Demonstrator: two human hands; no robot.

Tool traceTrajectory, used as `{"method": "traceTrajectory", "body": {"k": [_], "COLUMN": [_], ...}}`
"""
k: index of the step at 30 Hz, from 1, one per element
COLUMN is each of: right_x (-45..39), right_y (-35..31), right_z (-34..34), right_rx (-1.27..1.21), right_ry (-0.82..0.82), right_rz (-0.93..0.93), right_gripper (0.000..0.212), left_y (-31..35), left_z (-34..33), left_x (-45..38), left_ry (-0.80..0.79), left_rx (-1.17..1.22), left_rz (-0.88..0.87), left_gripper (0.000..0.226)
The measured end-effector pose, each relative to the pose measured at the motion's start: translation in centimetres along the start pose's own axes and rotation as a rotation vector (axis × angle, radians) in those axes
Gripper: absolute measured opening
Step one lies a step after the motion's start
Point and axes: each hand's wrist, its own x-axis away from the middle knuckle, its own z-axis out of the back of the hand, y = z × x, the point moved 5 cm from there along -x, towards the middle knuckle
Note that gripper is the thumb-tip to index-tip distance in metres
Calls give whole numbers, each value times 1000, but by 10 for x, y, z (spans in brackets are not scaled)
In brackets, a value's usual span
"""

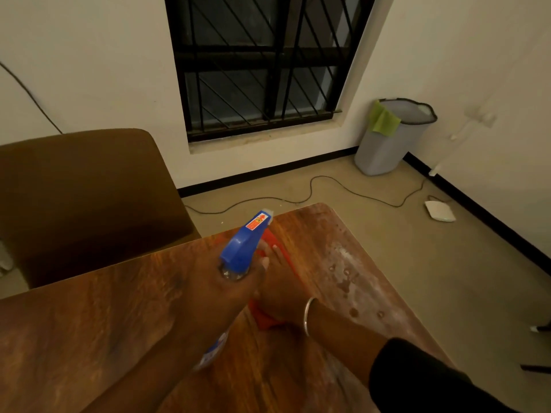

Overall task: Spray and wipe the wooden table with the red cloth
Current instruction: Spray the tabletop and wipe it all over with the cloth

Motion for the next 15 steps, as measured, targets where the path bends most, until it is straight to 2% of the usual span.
{"method": "traceTrajectory", "body": {"k": [2,3,5,7,8,10,12,15], "right_x": [-13,-20,-28,-29,-29,-28,-21,25], "right_y": [31,54,111,160,173,176,158,109], "right_z": [16,25,37,42,44,46,40,12], "right_rx": [48,85,57,-41,-73,-85,-67,-47], "right_ry": [95,109,56,89,112,133,148,128], "right_rz": [-48,-129,-402,-638,-699,-742,-724,-596], "right_gripper": [55,53,56,58,58,58,59,60], "left_y": [0,-2,-8,-8,-8,-12,-15,-15], "left_z": [-10,-15,-20,-21,-22,-22,-21,-26], "left_x": [-8,-12,-18,-18,-17,-13,-13,-16], "left_ry": [-51,-105,-170,-192,-213,-232,-241,-251], "left_rx": [42,83,119,114,122,135,118,93], "left_rz": [-26,11,24,-21,-4,57,122,113], "left_gripper": [14,12,3,12,11,6,11,6]}}
